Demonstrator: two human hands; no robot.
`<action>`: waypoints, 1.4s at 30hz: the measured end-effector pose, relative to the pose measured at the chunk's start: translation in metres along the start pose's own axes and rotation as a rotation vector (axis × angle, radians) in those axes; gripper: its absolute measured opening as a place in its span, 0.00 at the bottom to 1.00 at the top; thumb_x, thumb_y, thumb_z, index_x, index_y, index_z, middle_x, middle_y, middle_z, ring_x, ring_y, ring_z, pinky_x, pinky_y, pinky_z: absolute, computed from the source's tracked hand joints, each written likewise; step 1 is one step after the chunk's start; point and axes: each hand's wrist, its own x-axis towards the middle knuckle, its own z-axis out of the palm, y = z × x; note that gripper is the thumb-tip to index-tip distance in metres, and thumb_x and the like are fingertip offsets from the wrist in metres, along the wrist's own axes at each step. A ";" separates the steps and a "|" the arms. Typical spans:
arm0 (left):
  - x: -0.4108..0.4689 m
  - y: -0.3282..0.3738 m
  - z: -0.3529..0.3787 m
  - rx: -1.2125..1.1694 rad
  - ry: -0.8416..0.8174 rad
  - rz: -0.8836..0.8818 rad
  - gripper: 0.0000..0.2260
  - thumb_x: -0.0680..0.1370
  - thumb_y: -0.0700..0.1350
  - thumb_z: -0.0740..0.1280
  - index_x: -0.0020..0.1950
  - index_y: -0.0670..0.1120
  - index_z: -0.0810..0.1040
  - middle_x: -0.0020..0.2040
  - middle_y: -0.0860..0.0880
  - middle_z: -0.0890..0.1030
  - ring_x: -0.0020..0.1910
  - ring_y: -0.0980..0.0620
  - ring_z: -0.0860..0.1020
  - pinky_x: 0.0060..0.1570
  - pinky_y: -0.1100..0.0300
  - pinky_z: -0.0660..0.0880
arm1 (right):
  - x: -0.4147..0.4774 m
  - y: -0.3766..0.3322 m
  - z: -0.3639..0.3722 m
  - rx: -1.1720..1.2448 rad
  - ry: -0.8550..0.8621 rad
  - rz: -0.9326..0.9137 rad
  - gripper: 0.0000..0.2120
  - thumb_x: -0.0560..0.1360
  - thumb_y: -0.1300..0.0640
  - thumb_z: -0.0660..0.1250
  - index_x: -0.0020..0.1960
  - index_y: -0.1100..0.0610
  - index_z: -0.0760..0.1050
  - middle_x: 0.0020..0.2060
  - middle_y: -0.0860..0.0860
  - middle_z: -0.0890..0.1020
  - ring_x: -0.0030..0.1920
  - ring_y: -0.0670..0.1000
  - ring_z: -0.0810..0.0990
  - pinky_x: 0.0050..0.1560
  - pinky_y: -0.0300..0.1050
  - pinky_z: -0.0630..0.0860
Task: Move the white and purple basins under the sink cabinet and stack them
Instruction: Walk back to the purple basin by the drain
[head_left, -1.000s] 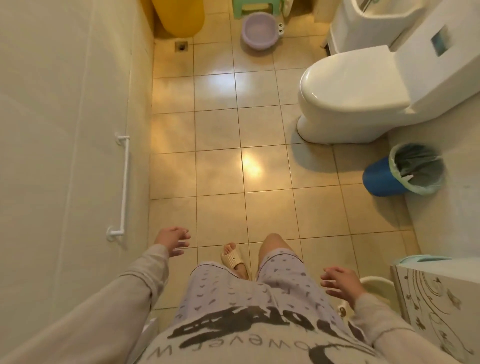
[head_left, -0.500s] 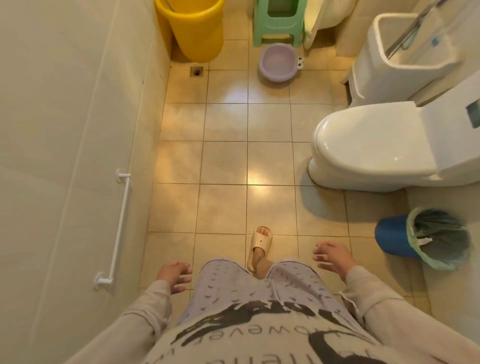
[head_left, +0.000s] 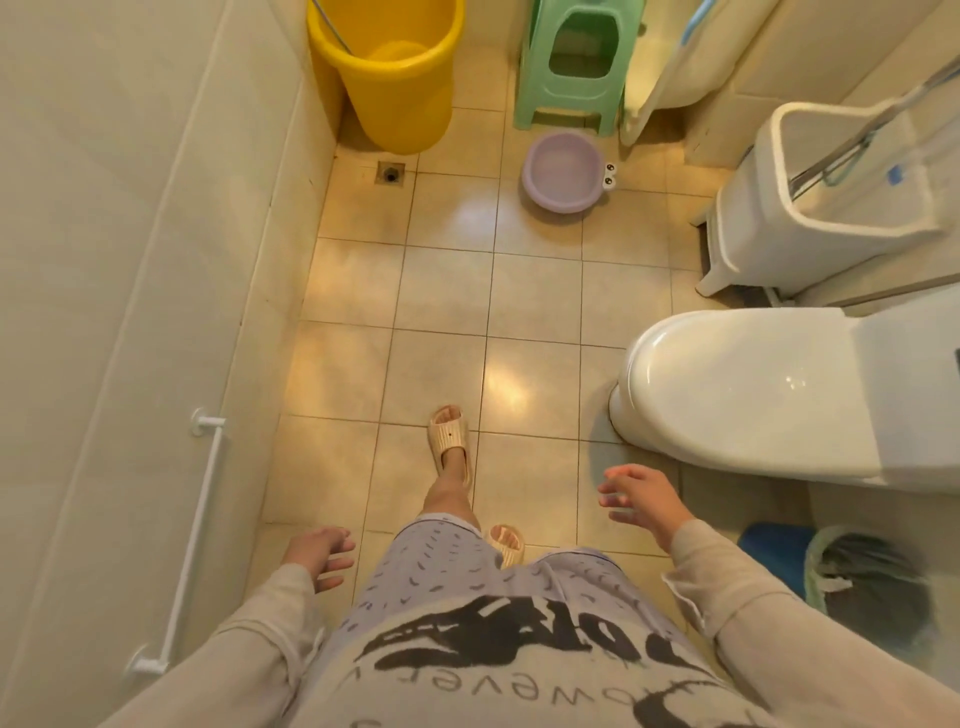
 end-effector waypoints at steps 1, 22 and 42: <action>0.003 0.023 0.002 0.017 -0.007 0.007 0.16 0.78 0.42 0.60 0.64 0.39 0.73 0.52 0.44 0.77 0.46 0.46 0.75 0.40 0.57 0.71 | 0.006 -0.008 0.000 0.003 0.013 0.018 0.04 0.75 0.64 0.62 0.46 0.59 0.75 0.40 0.56 0.79 0.36 0.53 0.78 0.39 0.46 0.76; 0.019 0.446 0.109 0.181 -0.170 0.265 0.09 0.78 0.43 0.61 0.56 0.43 0.75 0.47 0.46 0.79 0.38 0.51 0.76 0.37 0.59 0.72 | 0.140 -0.216 -0.032 0.302 0.174 0.245 0.05 0.75 0.65 0.61 0.50 0.62 0.73 0.36 0.58 0.76 0.31 0.53 0.73 0.28 0.39 0.70; 0.051 0.633 0.171 0.208 -0.004 0.078 0.13 0.78 0.41 0.59 0.61 0.39 0.74 0.59 0.39 0.79 0.49 0.44 0.76 0.42 0.55 0.72 | 0.283 -0.490 -0.086 0.097 0.083 0.087 0.08 0.75 0.64 0.61 0.53 0.62 0.75 0.41 0.57 0.79 0.37 0.53 0.77 0.37 0.44 0.74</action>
